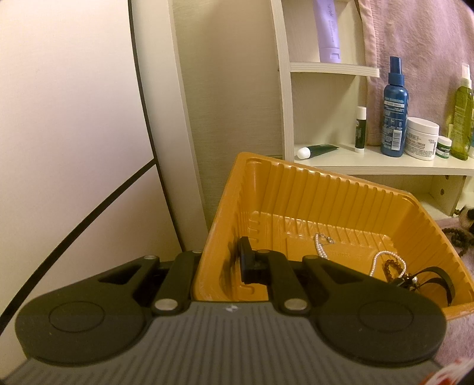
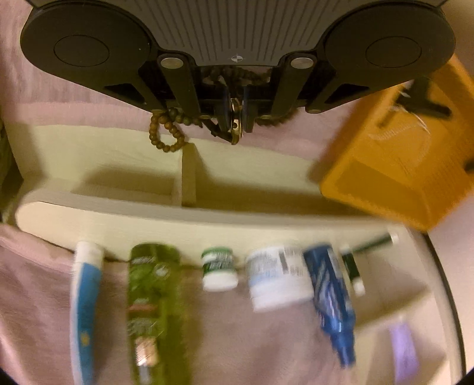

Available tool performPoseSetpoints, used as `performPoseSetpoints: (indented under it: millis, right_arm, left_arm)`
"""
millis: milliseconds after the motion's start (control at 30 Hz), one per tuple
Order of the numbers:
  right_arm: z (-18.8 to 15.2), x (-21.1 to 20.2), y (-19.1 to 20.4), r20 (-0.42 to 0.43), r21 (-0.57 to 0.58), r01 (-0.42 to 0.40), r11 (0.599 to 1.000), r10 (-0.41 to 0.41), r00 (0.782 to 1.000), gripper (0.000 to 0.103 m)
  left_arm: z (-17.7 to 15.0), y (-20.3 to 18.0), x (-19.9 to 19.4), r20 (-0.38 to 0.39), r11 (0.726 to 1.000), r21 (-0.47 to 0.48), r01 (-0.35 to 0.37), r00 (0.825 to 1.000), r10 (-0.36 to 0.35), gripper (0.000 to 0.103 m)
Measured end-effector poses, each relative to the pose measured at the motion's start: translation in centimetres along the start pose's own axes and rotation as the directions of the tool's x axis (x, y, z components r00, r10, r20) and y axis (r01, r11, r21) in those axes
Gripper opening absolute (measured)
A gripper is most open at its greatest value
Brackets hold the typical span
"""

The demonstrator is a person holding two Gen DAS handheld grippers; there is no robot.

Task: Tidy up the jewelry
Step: 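Carry the gold charm into the orange tray and open the right gripper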

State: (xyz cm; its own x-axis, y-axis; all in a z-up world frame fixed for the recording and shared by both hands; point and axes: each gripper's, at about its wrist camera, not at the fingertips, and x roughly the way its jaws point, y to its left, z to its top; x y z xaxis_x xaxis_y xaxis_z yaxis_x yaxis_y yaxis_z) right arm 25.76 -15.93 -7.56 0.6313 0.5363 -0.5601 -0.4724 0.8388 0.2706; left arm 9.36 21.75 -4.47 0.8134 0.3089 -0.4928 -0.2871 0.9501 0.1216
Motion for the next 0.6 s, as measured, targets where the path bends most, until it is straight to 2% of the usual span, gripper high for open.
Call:
performPoseSetpoints:
  millis: [167, 333, 500, 600]
  right_arm:
    - [0.7, -4.3, -0.7, 0.100, 0.116, -0.083, 0.990, 0.071, 0.992, 0.009]
    - [1.1, -8.1, -1.4, 0.184, 0.237, -0.181, 0.955, 0.138, 0.973, 0.009]
    - [1.7, -9.0, -1.1, 0.220, 0.321, -0.276, 0.906, 0.212, 0.952, 0.009]
    - [1.8, -8.9, 0.4, 0.207, 0.314, -0.304, 0.900, 0.248, 0.946, 0.009]
  left_arm:
    - [0.0, 0.0, 0.0, 0.001, 1.000, 0.000, 0.000, 1.000, 0.000, 0.011]
    - [0.0, 0.0, -0.2, 0.006, 1.000, -0.001, 0.000, 1.000, 0.000, 0.011]
    - [0.0, 0.1, -0.4, 0.009, 1.000, -0.001, 0.002, 1.000, -0.002, 0.010]
    - [0.0, 0.1, -0.4, 0.011, 1.000, 0.000, 0.003, 1.000, -0.003, 0.010]
